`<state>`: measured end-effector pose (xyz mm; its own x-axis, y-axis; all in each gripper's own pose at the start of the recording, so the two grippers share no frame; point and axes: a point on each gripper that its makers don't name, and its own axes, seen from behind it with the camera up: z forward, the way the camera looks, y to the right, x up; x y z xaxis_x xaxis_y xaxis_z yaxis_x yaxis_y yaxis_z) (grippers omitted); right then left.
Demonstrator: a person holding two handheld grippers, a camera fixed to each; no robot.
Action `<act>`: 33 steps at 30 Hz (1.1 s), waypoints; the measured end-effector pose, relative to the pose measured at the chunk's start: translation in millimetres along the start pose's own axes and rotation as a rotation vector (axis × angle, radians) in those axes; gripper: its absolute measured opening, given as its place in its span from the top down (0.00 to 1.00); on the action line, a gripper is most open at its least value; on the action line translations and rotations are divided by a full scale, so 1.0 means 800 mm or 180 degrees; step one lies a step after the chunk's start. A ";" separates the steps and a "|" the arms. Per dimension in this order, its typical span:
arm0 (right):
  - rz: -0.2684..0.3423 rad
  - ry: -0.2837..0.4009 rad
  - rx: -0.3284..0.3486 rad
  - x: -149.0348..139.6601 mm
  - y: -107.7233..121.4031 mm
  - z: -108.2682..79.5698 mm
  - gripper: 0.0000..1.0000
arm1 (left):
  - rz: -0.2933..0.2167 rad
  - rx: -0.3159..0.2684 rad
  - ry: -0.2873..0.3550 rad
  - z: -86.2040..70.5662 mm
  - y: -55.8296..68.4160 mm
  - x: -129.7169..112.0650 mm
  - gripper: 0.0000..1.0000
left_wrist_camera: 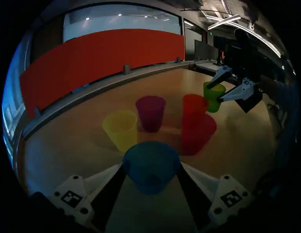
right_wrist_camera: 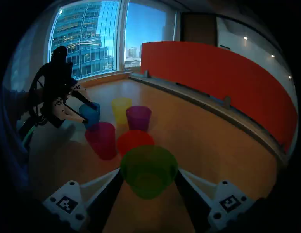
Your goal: Pour water
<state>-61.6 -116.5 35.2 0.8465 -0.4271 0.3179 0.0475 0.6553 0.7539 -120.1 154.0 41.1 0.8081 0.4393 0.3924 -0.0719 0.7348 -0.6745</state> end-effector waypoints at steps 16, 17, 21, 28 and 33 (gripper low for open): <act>0.0013 -0.0008 0.0005 -0.004 0.000 0.005 0.09 | -0.0051 -0.0011 0.0009 0.006 -0.001 -0.004 0.13; 0.0012 -0.0010 0.0006 -0.004 0.000 0.005 0.09 | -0.0053 -0.0011 0.0007 0.006 -0.001 -0.005 0.13; 0.0015 -0.0021 0.0006 -0.007 -0.001 0.007 0.09 | -0.0041 -0.0007 -0.0015 0.004 -0.002 -0.008 0.13; 0.0023 -0.0018 0.0003 -0.009 -0.004 0.010 0.09 | -0.0121 -0.0044 -0.0062 0.002 -0.005 -0.010 0.12; 0.0026 -0.0018 0.0000 -0.009 -0.004 0.012 0.09 | -0.0120 -0.0054 -0.0110 0.000 -0.005 -0.015 0.07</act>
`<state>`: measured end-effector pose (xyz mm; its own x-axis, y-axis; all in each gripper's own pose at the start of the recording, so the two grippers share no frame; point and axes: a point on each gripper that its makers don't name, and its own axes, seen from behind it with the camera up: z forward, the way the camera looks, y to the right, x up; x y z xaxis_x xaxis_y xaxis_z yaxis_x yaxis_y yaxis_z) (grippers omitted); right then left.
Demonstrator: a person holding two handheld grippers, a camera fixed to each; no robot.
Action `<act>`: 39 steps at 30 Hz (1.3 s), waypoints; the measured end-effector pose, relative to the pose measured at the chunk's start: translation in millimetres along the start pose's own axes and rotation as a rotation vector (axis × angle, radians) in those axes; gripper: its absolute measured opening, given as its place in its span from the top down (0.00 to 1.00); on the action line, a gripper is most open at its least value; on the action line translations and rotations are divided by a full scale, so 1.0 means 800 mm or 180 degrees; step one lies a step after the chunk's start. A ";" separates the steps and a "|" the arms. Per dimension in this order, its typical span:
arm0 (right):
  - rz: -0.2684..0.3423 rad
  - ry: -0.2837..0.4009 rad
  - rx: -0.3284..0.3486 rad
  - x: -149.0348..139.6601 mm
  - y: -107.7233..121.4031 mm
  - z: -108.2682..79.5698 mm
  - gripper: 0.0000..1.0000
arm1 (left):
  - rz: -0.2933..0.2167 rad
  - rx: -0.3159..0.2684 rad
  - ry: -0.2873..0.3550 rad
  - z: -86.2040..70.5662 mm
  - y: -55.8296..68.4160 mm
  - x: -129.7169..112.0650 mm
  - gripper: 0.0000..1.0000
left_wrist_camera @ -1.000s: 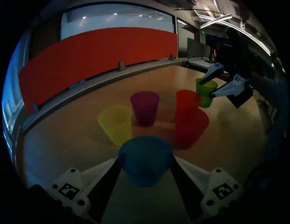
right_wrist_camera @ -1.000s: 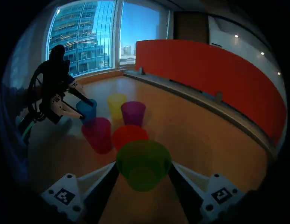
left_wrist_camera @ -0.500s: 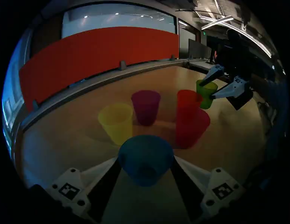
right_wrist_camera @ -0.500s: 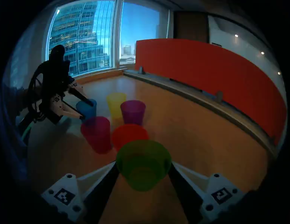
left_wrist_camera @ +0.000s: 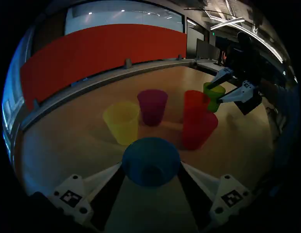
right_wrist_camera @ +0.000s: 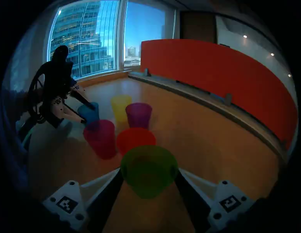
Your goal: Pour water
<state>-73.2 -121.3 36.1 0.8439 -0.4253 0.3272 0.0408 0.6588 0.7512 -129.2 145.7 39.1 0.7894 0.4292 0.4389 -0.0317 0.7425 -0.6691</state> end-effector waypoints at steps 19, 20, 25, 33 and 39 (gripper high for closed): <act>0.0051 -0.0049 -0.0008 -0.023 -0.001 0.004 0.09 | -0.0025 0.0152 -0.0111 -0.016 -0.008 -0.023 0.03; 0.0054 -0.0052 -0.0012 -0.024 0.000 0.005 0.09 | -0.0033 0.0156 -0.0106 -0.017 -0.008 -0.023 0.04; 0.0067 -0.0063 -0.0026 -0.030 0.001 0.005 0.09 | -0.0063 0.0152 -0.0076 -0.023 -0.006 -0.020 0.04; 0.0084 -0.0062 -0.0038 -0.034 0.001 0.005 0.09 | -0.0090 0.0115 -0.0051 -0.027 0.000 -0.018 0.04; 0.0103 -0.0061 -0.0061 -0.036 0.001 0.005 0.05 | -0.0085 0.0169 -0.0068 -0.027 -0.003 -0.021 0.03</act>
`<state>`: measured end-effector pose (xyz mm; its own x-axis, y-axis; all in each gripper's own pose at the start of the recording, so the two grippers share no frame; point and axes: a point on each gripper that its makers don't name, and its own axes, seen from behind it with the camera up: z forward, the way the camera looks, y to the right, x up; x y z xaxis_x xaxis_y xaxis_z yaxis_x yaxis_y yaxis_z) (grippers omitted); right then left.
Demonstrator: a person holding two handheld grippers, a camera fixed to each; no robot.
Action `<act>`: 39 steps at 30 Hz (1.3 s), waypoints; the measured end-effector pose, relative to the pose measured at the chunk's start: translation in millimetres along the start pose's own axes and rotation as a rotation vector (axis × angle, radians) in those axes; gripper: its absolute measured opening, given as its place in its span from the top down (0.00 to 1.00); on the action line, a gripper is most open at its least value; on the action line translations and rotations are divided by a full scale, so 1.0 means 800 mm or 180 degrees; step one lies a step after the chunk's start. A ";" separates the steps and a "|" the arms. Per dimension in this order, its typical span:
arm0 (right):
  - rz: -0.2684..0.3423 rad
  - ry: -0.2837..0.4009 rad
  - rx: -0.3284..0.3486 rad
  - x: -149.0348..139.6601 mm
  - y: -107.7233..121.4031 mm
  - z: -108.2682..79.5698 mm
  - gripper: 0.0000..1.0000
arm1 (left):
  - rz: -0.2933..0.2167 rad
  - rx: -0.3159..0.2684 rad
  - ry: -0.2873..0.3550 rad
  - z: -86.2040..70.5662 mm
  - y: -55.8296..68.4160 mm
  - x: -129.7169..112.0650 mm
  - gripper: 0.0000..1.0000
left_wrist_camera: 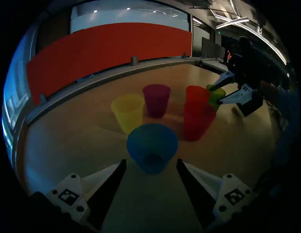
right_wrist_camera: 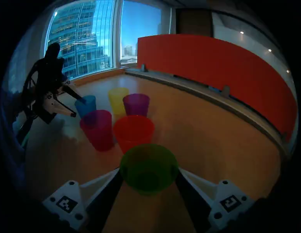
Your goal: Pour water
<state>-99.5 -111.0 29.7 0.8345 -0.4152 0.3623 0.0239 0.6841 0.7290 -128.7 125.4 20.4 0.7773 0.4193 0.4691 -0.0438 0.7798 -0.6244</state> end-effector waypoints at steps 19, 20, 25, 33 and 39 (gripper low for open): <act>0.0158 0.0019 -0.0183 -0.023 0.000 -0.042 0.00 | -0.0201 0.0177 0.0123 -0.025 -0.009 -0.009 0.04; 0.0165 0.0033 -0.0196 -0.024 0.000 -0.046 0.00 | -0.0213 0.0186 0.0138 -0.027 -0.009 -0.009 0.04; 0.0216 0.0172 -0.0310 -0.017 -0.001 -0.068 0.00 | -0.0233 0.0265 0.0232 -0.043 -0.007 -0.005 0.04; 0.0384 0.0542 -0.0524 0.005 -0.004 -0.104 0.00 | -0.0296 0.0488 0.0444 -0.072 -0.011 0.000 0.04; 0.0499 0.0870 -0.0749 0.029 0.001 -0.132 0.00 | -0.0403 0.0689 0.0669 -0.097 -0.013 0.008 0.04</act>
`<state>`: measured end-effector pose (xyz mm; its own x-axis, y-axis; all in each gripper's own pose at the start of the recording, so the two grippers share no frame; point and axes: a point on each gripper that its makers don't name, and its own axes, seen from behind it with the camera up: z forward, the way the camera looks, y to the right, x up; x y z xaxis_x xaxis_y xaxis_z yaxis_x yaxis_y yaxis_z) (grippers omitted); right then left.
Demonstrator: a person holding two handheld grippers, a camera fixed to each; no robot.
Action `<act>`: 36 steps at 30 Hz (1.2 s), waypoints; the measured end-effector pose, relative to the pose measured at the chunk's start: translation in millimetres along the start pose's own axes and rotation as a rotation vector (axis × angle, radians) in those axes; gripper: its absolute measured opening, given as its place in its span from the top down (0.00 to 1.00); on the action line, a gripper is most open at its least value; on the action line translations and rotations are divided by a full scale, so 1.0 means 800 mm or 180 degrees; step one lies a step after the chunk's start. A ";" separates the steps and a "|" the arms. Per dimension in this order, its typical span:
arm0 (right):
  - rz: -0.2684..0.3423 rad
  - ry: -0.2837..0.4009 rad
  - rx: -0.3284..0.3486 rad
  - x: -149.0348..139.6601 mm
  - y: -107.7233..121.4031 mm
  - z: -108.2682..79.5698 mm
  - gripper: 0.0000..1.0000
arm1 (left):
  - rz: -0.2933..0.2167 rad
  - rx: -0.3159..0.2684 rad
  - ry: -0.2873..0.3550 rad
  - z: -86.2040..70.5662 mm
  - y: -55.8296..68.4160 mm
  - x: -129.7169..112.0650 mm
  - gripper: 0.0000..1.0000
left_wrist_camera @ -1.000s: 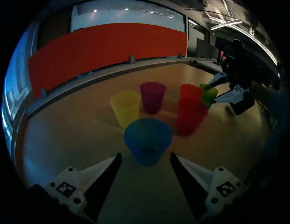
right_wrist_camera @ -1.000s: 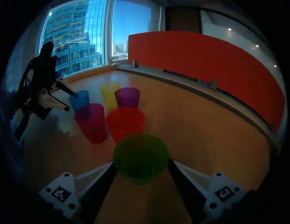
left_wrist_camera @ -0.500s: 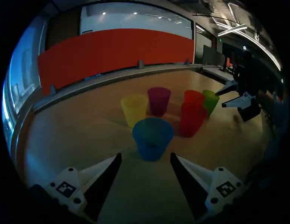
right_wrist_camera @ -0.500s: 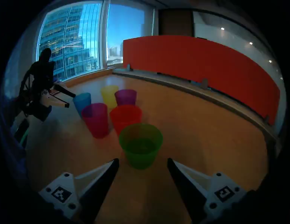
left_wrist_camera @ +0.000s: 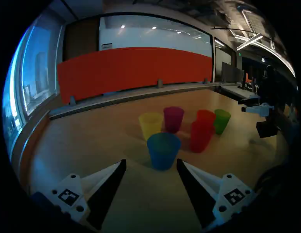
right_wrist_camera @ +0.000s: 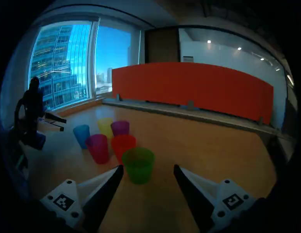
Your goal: Pour water
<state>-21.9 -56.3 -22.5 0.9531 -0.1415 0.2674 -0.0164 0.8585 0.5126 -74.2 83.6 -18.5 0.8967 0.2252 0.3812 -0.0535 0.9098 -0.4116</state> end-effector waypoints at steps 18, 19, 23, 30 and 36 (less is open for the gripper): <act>0.0094 0.0816 -0.0873 0.067 0.042 -0.039 0.00 | -0.0169 0.0489 0.0734 -0.039 -0.014 0.057 0.04; 0.0094 0.0843 -0.0932 0.068 0.046 -0.041 0.00 | -0.0180 0.0515 0.0786 -0.042 -0.015 0.060 0.04; 0.0058 0.0946 -0.1175 0.075 0.057 -0.050 0.00 | -0.0222 0.0653 0.0952 -0.052 -0.020 0.071 0.04; -0.0100 0.1119 -0.1548 0.089 0.063 -0.063 0.00 | -0.0327 0.0862 0.1243 -0.066 -0.028 0.090 0.04; -0.0134 0.1233 -0.1751 0.099 0.060 -0.068 0.00 | -0.0363 0.0998 0.1423 -0.072 -0.034 0.103 0.04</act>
<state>69.4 0.3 -21.1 0.9908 -0.0813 -0.1084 0.0816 0.9967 -0.0015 26.7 57.0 -23.3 0.9999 0.0116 -0.0075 -0.0123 0.9953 -0.0962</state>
